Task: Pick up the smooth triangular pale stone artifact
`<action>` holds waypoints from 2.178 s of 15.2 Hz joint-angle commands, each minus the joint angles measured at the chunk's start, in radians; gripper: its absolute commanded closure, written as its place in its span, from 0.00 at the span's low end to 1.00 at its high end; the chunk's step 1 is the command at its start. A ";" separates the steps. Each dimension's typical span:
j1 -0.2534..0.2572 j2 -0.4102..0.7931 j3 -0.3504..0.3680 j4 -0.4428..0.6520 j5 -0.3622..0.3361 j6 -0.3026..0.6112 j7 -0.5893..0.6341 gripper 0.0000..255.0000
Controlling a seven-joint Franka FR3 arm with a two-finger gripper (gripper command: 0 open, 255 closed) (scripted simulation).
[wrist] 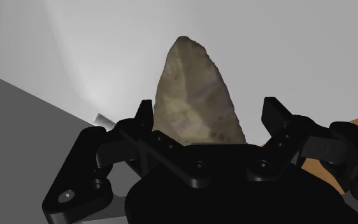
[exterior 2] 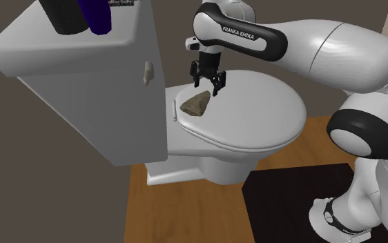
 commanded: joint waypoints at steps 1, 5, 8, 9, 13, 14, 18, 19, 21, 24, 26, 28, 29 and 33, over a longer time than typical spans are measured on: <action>-0.030 0.036 0.015 0.028 0.022 -0.006 -0.023 0.00; -0.015 0.037 0.016 -0.028 0.025 0.045 -0.036 0.00; -0.007 0.039 0.018 -0.061 0.028 0.077 -0.045 0.00; -0.007 0.039 0.018 -0.061 0.028 0.077 -0.045 0.00; -0.009 0.040 0.018 -0.059 0.029 0.077 -0.046 1.00; -0.009 0.040 0.018 -0.059 0.029 0.077 -0.046 1.00; -0.009 0.041 0.018 -0.059 0.029 0.077 -0.045 1.00; -0.008 0.039 0.018 -0.061 0.028 0.077 -0.045 1.00; -0.013 0.037 0.016 -0.036 0.025 0.053 -0.038 1.00; -0.023 0.036 0.015 0.005 0.023 0.015 -0.028 1.00; -0.032 0.036 0.015 0.034 0.022 -0.012 -0.021 1.00; -0.041 0.038 0.015 0.065 0.023 -0.039 -0.015 1.00; -0.047 0.039 0.016 0.082 0.023 -0.053 -0.011 1.00; -0.072 0.047 0.019 0.153 0.029 -0.110 0.002 1.00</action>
